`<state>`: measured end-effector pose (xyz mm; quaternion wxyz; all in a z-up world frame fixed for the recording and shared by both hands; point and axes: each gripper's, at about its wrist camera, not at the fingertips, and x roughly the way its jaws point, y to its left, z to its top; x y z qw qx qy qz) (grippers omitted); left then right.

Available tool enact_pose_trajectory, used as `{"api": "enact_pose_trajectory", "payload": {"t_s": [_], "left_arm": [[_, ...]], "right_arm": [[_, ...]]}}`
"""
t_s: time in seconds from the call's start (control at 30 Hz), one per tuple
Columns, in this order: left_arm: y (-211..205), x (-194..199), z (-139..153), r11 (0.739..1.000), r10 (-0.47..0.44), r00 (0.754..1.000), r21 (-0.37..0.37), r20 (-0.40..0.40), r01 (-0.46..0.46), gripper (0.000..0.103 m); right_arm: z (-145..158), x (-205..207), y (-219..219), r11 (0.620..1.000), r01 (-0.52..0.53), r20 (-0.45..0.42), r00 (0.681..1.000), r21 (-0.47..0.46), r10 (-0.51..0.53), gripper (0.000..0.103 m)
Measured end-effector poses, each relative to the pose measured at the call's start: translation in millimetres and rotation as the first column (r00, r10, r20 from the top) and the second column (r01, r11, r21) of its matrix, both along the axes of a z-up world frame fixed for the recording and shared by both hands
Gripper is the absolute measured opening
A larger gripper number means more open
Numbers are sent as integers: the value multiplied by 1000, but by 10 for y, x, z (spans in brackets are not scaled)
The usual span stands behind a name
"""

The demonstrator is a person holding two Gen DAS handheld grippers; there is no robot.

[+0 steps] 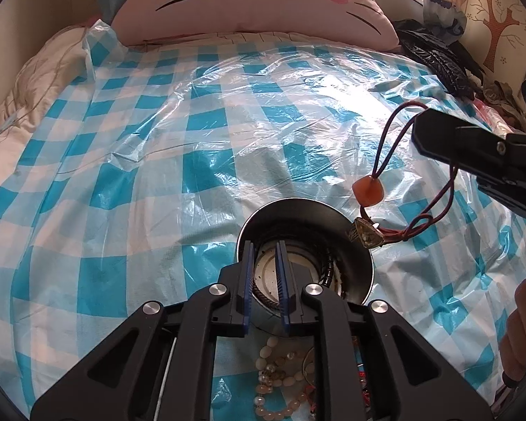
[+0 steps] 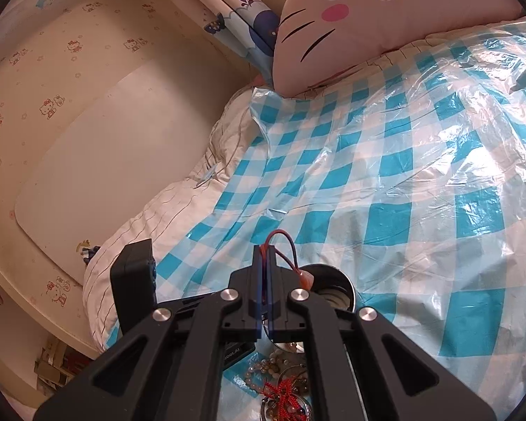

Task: Organize jewelry
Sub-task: 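Lower the black bracelet into the tin and open left while right drops red string in, then move both open tools back over the jewelry pile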

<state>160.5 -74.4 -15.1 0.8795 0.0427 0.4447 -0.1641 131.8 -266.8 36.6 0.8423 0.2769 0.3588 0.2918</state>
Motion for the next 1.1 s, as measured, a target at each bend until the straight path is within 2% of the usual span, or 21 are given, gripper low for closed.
{"api": "enact_pose_trajectory", "payload": {"t_s": [0.07,0.17,0.27,0.3,0.33,0.37,0.4,0.43,0.47,0.6,0.8,1.1], "left_arm": [[87,-57,53,1000,25,1000,-12,18,-25,15],[264,-151,126,996,81,996,-43,41,-79,26],[417,-243,168,991,122,991,-70,51,-119,31],[462,-265,177,989,132,990,-77,51,-128,32],[494,-288,181,988,138,989,-82,50,-134,32],[518,-309,184,987,140,989,-83,48,-136,33],[531,-338,188,987,141,989,-83,48,-137,33],[546,-365,192,987,143,988,-83,49,-139,33],[557,-397,196,987,142,989,-84,50,-137,34],[549,-518,181,989,127,991,-77,43,-123,35],[434,-729,70,996,69,998,-51,14,-68,35],[225,-969,-58,996,-79,997,-33,-29,78,36]], "right_arm": [[-34,33,41,1000,-4,-7,1000,-1,4,3],[-93,89,125,1000,-21,-23,1000,6,21,3],[-159,134,235,998,-57,-49,997,32,58,3],[-197,157,271,998,-54,-74,996,10,55,4],[-247,177,301,998,-40,-102,994,-39,36,17],[-298,188,324,994,-22,-123,992,-103,9,49],[-328,179,333,986,3,-125,992,-167,-24,62],[-349,152,331,974,30,-118,991,-225,-58,66],[-356,120,328,965,38,-110,992,-258,-69,66],[-343,-51,211,956,76,-86,991,-284,-104,66],[-339,-416,25,949,115,-84,986,-293,-145,66],[-511,-916,-44,932,118,-112,980,-343,-166,66]]}}
